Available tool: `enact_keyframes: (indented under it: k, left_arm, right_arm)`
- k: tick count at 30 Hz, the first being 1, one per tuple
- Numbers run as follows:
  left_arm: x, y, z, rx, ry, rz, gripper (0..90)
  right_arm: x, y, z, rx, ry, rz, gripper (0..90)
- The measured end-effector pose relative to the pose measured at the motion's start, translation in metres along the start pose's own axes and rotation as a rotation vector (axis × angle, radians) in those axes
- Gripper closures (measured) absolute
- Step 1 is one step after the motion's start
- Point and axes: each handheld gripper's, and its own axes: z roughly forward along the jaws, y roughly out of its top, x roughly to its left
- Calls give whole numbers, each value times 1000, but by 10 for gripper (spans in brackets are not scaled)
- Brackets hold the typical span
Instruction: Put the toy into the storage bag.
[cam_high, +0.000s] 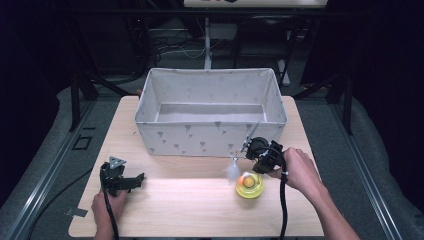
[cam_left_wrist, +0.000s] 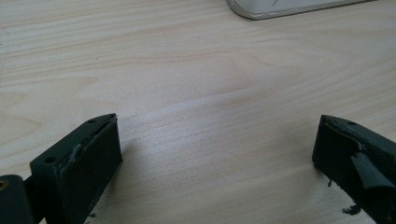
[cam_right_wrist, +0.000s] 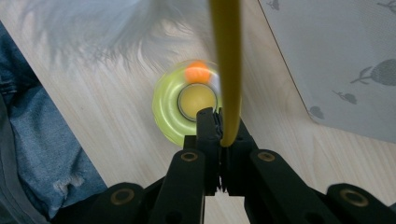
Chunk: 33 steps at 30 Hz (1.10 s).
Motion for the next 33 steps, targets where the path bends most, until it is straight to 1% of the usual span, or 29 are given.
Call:
enact_keyframes:
  k: [6, 7, 13, 15, 18, 19, 23, 25, 28, 33]
  left_arm:
    - [0, 0, 0, 0, 0, 0, 13]
    - [0, 0, 0, 0, 0, 0, 12]
    - [0, 0, 0, 0, 0, 0, 13]
    - [0, 0, 0, 0, 0, 0, 12]
    - [0, 0, 0, 0, 0, 0, 13]
    - [0, 0, 0, 0, 0, 0, 13]
    - [0, 0, 0, 0, 0, 0, 13]
    - [0, 0, 0, 0, 0, 0, 13]
    - [0, 0, 0, 0, 0, 0, 12]
    - [0, 0, 0, 0, 0, 0, 13]
  right_arm:
    - [-4, 2, -5, 8, -3, -3, 877]
    - [-5, 4, -9, 10, -5, -5, 877]
    - [-8, 8, -16, 10, -9, -7, 878]
    - [-10, 10, -19, 20, -11, -11, 877]
    - [-12, 11, -20, 17, -4, -6, 878]
    - [-13, 12, -21, 27, -9, -12, 877]
    - [-15, 13, -23, 20, 0, -6, 877]
    - [-16, 13, -25, 25, -7, -9, 877]
    - [-17, 14, -27, 21, -1, -5, 877]
    - [-19, 17, -32, 23, -1, -10, 877]
